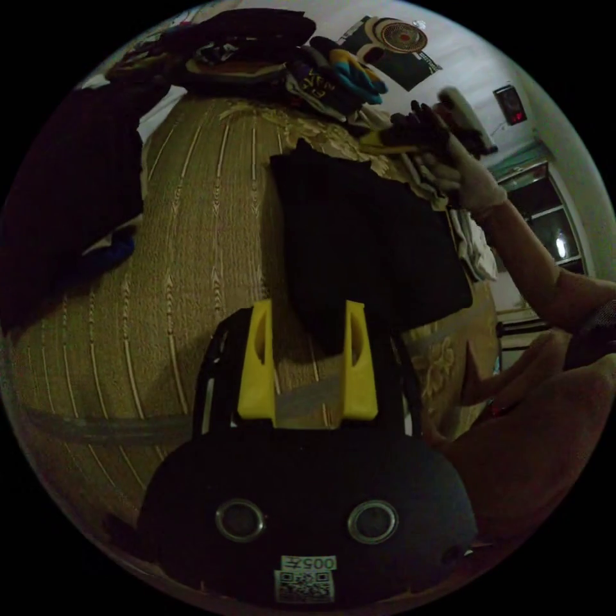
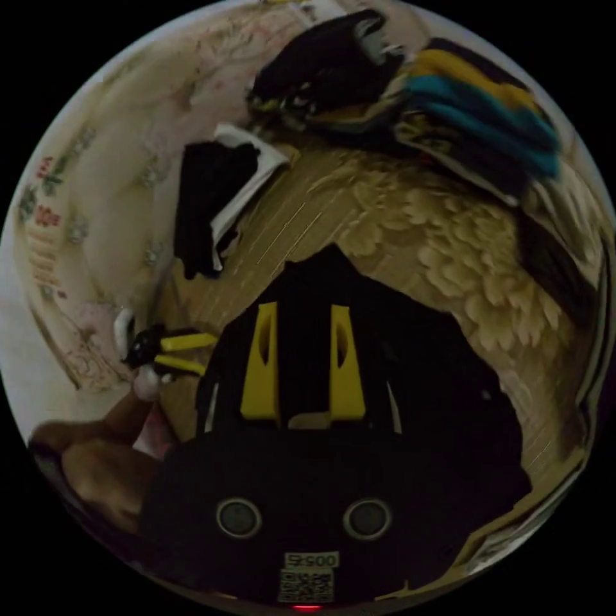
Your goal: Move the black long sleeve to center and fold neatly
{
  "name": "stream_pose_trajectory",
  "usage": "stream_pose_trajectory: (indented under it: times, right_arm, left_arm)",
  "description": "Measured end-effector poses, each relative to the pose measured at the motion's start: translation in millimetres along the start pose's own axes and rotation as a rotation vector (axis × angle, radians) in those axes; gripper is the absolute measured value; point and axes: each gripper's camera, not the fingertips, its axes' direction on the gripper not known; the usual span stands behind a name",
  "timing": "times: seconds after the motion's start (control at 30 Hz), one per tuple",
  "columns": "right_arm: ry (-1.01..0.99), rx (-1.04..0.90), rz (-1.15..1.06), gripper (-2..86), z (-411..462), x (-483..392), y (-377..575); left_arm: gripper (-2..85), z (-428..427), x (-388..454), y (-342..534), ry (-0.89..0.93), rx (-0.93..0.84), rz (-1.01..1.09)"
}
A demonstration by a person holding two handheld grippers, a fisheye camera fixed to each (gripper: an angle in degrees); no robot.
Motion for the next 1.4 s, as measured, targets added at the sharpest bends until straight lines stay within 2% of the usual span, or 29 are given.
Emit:
stream_pose_trajectory:
  times: [0.17, 0.23, 0.4, 0.5, 0.57, 0.67, 0.83, 0.93, 1.1, 1.17, 1.27, 1.4]
  right_arm:
    - [0.124, -0.194, 0.047, 12.0, 54, -32, -70]
    - [0.268, -0.286, 0.061, 10.7, 78, -39, -87]
    - [0.511, -0.317, -0.054, 8.0, 95, -56, -101]
    - [0.542, -0.308, -0.093, 5.8, 94, -53, -101]
    - [0.527, -0.296, -0.095, 3.7, 89, -45, -100]
    - [0.376, -0.223, -0.059, 2.1, 70, -22, -91]
    - [-0.069, 0.062, -0.071, 1.5, -4, 44, -42]
    - [-0.232, 0.177, -0.083, 1.5, -57, 90, 1]
    - [-0.252, 0.185, -0.040, 0.8, -130, 171, 87]
    - [-0.222, 0.159, 0.010, 0.6, -144, 203, 123]
    - [-0.200, 0.124, 0.122, 1.0, -154, 257, 184]
    - [-0.182, 0.116, 0.246, 2.4, -154, 323, 255]
  left_arm:
    - [15.8, 14, 22, 12, 0.032, -0.020, -0.017]
    - [14.7, 15, 28, 14, 0.074, -0.008, -0.030]
    - [10.6, 23, 53, 17, 0.171, -0.008, -0.011]
    - [7.6, 29, 73, 13, 0.200, -0.033, -0.008]
    - [6.3, 24, 91, 11, 0.228, -0.030, -0.011]
    - [6.0, 6, 128, 6, 0.232, -0.005, 0.038]
    - [5.8, -34, 222, -16, 0.250, 0.048, 0.226]
    - [5.8, -44, 300, -40, 0.273, 0.040, 0.381]
    - [5.8, -16, 437, -85, 0.348, -0.039, 0.628]
    - [5.8, 24, 500, -106, 0.409, -0.132, 0.688]
    - [6.0, 86, 572, -122, 0.449, -0.253, 0.707]
    - [6.5, 156, 638, -131, 0.400, -0.343, 0.694]
